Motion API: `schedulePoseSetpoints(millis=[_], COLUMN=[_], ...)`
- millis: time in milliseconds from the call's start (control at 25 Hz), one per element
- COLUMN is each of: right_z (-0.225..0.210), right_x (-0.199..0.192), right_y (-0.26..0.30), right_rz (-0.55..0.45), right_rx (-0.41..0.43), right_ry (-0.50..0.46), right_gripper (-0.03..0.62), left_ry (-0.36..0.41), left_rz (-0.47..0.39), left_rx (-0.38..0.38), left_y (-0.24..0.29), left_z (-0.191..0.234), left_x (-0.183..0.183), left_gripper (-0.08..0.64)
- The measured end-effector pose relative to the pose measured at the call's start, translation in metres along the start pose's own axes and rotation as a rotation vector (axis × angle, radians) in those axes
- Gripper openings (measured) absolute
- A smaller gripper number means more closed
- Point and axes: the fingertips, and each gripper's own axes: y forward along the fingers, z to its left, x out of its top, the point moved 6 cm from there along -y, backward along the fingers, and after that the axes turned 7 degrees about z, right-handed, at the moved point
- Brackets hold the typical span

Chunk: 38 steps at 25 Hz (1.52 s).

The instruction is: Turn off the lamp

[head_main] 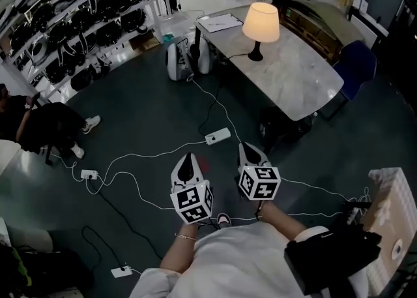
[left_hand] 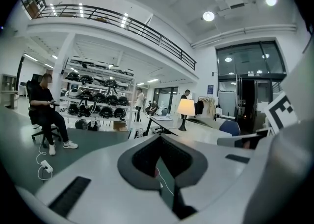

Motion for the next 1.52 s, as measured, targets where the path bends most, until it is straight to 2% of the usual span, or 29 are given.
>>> schedulePoseSetpoints(millis=[440,760,1240,1520], right_z=[-0.028,-0.044,-0.043,-0.04], right_x=[0.008,0.024,0.094,0.119], right_y=[0.047,0.094,0.21,0.273], right_rz=[0.039,0.035,-0.001,-0.004], right_rx=[-0.026,-0.066,-0.086,-0.086], right_ry=[0.03,0.049,0.043,0.074], right_gripper=[-0.002,0.0,0.0,-0.002], left_ry=[0.001,0.01,0.033,0.036], left_rz=[0.036,0.041,0.044,0.093], left_rx=[0.013,-0.026,-0.077,-0.091], left_y=[0.053,0.116,0.25,0.313], left_z=[0.01,0.019,0.059,0.086], left_x=[0.004,0.018,0.079,0.096], left_gripper=[-0.006,-0.006,-0.006,-0.006])
